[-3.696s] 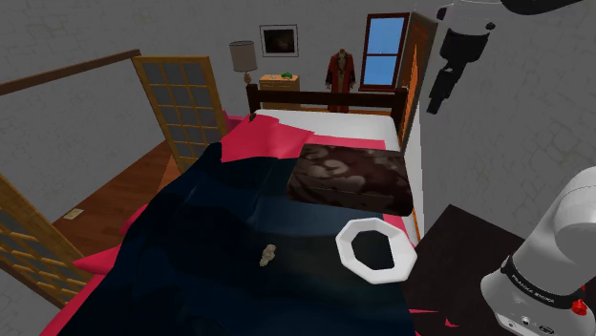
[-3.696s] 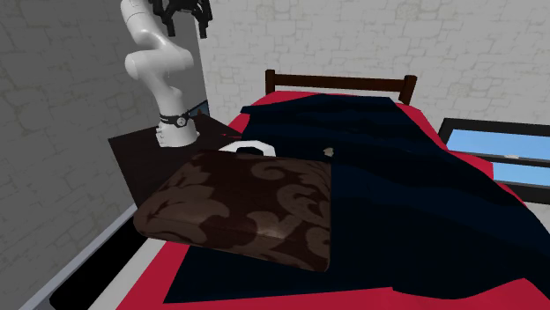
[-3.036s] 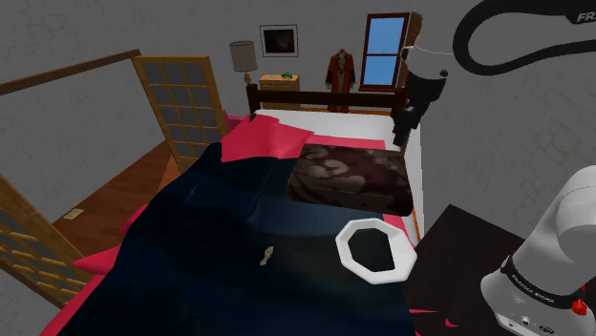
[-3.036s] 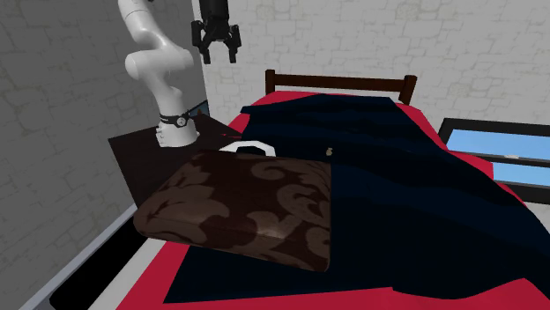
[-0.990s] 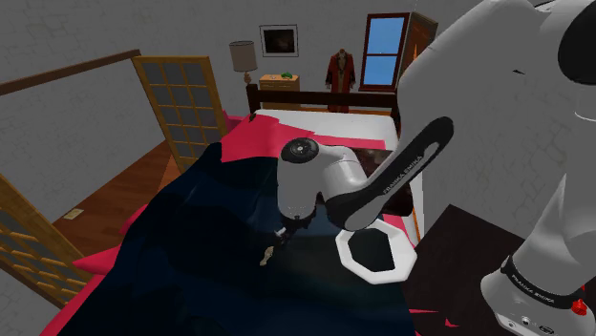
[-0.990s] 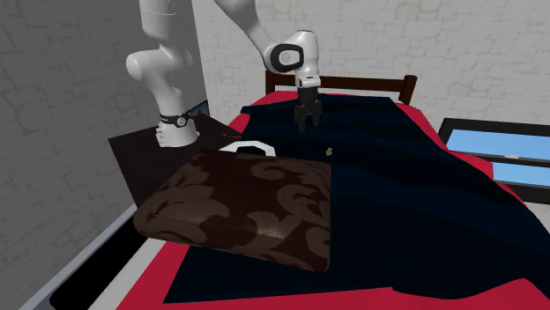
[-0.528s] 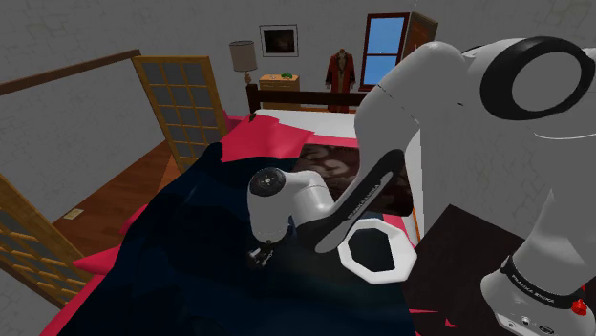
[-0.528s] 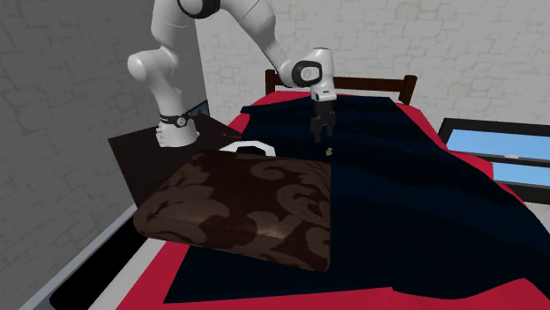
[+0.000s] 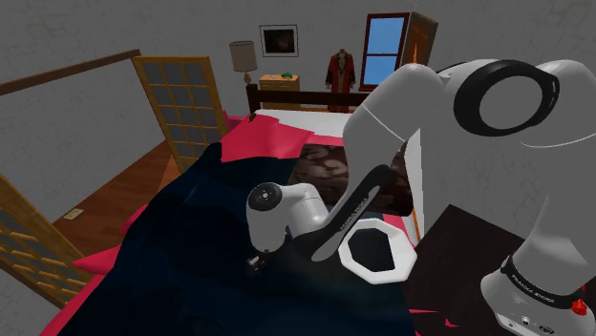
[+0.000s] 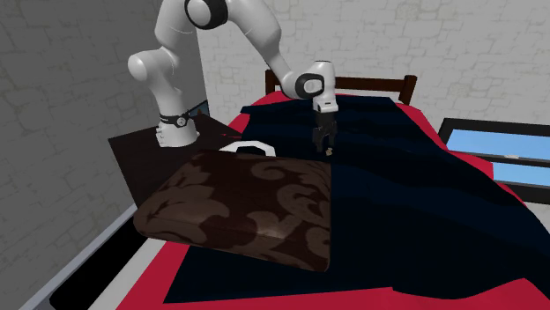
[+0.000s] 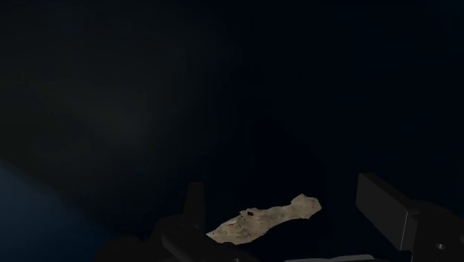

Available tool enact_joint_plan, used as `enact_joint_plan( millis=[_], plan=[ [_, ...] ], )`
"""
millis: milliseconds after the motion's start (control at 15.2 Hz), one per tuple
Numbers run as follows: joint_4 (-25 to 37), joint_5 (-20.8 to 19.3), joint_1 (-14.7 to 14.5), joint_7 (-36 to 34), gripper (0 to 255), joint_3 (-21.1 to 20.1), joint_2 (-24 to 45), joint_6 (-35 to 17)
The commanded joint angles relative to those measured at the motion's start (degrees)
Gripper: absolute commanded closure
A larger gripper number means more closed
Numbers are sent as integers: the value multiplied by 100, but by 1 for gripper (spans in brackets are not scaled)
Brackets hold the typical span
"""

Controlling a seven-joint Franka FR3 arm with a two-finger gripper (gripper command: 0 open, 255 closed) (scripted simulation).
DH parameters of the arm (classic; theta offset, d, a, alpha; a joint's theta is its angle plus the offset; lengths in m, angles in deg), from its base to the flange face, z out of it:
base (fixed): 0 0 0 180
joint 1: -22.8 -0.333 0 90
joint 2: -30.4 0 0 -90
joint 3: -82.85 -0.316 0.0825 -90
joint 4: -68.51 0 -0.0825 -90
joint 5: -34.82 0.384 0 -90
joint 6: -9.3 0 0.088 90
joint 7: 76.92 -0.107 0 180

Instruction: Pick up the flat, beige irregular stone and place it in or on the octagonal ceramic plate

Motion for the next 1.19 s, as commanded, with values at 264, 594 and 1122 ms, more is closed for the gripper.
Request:
enact_joint_plan(
  millis=[264, 594, 1122],
  plan=[
    [52, -23, -23, -14, 0, 24, 66, -15],
    [51, -22, -23, -13, 255, 24, 65, -15],
    [31, 13, 0, 17, 255, -8, 5, 24]
  ],
)
